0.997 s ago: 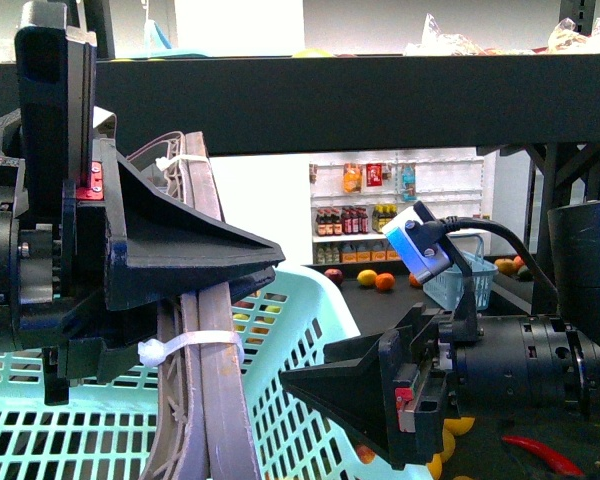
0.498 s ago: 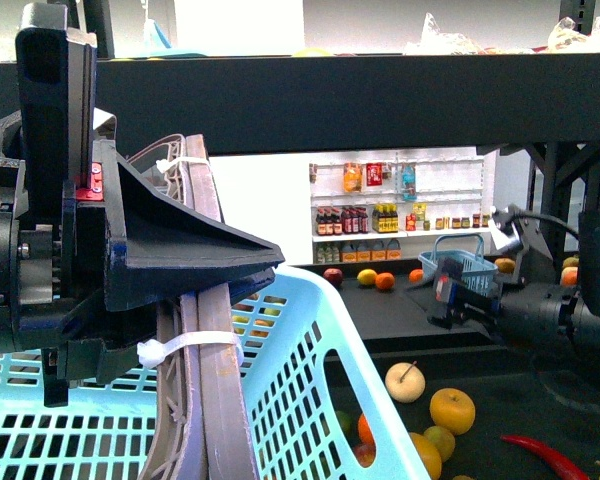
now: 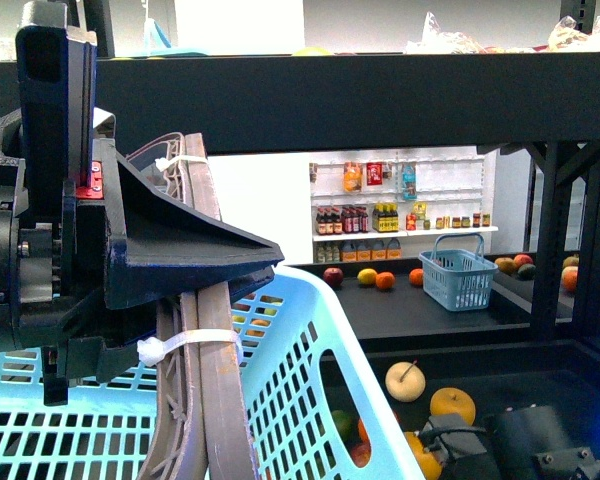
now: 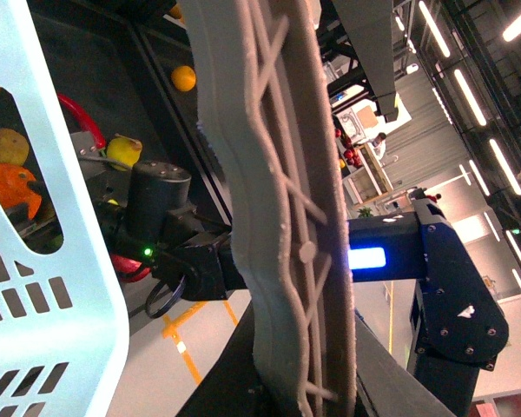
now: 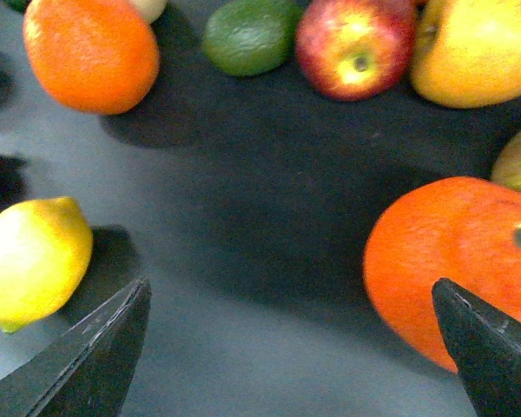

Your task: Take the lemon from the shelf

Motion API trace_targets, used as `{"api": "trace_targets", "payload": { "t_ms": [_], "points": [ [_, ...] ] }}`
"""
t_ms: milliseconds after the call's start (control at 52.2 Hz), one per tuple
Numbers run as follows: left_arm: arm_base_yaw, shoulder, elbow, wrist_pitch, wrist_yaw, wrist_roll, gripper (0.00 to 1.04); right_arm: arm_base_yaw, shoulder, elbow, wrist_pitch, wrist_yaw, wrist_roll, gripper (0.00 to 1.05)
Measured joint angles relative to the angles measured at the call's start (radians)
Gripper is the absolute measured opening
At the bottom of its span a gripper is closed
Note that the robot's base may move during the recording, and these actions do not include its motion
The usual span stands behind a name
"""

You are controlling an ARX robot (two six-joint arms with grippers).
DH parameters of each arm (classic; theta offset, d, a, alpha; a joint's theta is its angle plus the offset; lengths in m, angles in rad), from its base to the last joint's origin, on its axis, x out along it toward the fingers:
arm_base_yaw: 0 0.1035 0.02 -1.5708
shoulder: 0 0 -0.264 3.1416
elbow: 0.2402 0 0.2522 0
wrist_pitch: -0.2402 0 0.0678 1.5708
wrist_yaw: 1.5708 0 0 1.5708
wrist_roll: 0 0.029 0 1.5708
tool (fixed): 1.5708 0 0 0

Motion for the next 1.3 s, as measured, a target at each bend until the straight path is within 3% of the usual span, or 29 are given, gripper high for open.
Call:
{"api": "trace_targets", "payload": {
  "t_ms": [326, 690, 882, 1035, 1303],
  "points": [
    [0.000, 0.000, 0.000, 0.000, 0.002, 0.000, 0.10, 0.152, 0.127, -0.015, 0.116, -0.038, 0.044, 0.97],
    [0.000, 0.000, 0.000, 0.000, 0.003, -0.001, 0.10, 0.270, 0.225, 0.061, 0.143, -0.033, 0.107, 0.97],
    [0.002, 0.000, 0.000, 0.000, -0.005, 0.001, 0.10, 0.301, 0.245, 0.137, 0.099, -0.046, 0.090, 0.97],
    [0.002, 0.000, 0.000, 0.000, -0.012, 0.016, 0.10, 0.319, 0.293, 0.217, 0.110, 0.042, 0.009, 0.97],
    [0.005, 0.000, 0.000, 0.000, -0.019, 0.030, 0.10, 0.343, 0.336, 0.318, 0.068, 0.039, -0.046, 0.97]
  ]
}}
